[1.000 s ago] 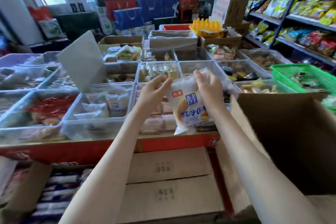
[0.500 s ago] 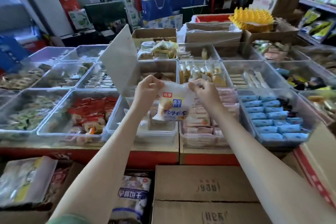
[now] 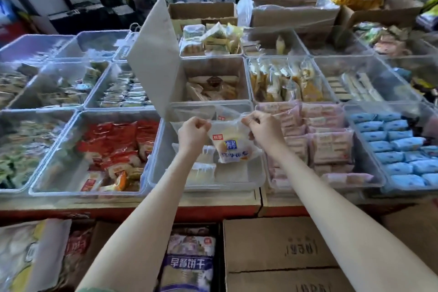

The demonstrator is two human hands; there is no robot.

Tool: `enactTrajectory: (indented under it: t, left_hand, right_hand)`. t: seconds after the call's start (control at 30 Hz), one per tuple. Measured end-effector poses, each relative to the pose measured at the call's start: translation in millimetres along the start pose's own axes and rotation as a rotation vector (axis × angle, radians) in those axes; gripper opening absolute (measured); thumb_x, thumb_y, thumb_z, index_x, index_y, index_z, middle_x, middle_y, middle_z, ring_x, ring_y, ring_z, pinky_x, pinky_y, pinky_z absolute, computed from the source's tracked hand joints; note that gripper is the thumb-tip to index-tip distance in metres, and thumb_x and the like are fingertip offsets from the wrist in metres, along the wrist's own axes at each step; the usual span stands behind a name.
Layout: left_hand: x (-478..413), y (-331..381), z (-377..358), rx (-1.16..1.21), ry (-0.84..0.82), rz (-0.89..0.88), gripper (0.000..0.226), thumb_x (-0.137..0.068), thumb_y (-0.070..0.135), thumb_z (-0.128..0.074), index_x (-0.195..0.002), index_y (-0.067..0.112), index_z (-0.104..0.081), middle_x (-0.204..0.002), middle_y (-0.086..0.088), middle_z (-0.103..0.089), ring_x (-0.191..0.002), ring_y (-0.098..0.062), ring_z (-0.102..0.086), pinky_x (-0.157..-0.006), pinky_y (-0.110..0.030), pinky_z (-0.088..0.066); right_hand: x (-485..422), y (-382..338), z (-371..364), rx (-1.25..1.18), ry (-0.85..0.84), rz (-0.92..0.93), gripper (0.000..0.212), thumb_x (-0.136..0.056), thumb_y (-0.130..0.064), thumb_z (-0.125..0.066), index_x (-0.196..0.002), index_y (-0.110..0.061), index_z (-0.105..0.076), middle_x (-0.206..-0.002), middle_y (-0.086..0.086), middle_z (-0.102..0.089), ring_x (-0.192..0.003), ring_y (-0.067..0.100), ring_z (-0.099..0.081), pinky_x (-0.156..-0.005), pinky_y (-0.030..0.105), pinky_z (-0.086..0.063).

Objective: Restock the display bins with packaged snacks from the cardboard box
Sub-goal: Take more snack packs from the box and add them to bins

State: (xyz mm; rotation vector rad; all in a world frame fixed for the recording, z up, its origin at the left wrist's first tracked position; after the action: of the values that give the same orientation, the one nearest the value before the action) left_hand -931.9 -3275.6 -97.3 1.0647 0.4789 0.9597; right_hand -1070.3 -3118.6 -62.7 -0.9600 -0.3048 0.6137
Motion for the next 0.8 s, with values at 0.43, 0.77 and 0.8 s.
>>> enactTrajectory:
  t: [0.43, 0.77, 0.8]
  left_hand:
    - [-15, -28, -38, -0.26, -0.328, -0.132, 0.011, -0.09, 0.007, -0.053, -0.083, 0.01, -0.06, -0.085, -0.004, -0.064, -0.083, -0.022, -0.058, -0.07, -0.027, -0.039]
    - [-13, -19, -76, -0.87, -0.268, -0.395, 0.027, -0.09, 0.003, -0.044, -0.113, 0.01, -0.056, -0.119, -0.01, -0.058, -0.117, -0.031, -0.045, -0.098, -0.04, -0.031]
    - [-12, -22, -78, -0.907, -0.284, -0.384, 0.03, -0.09, 0.003, -0.044, -0.117, 0.011, -0.054, -0.123, -0.01, -0.056, -0.119, -0.031, -0.044, -0.101, -0.042, -0.028]
  right_hand:
    - [-4, 64, -45, 0.256, -0.074, -0.225, 0.015, -0.093, -0.015, -0.056, -0.098, -0.007, -0.069, -0.103, 0.012, -0.067, -0.104, 0.025, -0.056, -0.085, 0.029, -0.041]
    - [11, 68, -88, 0.513, -0.225, -0.236, 0.049, -0.092, 0.002, -0.044, -0.14, -0.008, -0.04, -0.148, 0.012, -0.036, -0.134, 0.027, -0.038, -0.109, 0.035, -0.03]
    - [15, 68, -89, 0.521, -0.24, -0.233, 0.052, -0.093, 0.0, -0.045, -0.143, -0.009, -0.035, -0.154, 0.011, -0.027, -0.139, 0.027, -0.032, -0.111, 0.035, -0.027]
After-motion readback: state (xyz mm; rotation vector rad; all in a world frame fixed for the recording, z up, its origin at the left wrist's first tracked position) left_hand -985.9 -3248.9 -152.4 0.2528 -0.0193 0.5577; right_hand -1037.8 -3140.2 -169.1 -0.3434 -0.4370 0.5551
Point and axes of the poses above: each hand's wrist, its own x-axis away from the middle knuckle, its own z-axis out of the back of the hand, y = z × x, the point moved 9 cm from there along -x, towards the middle knuckle
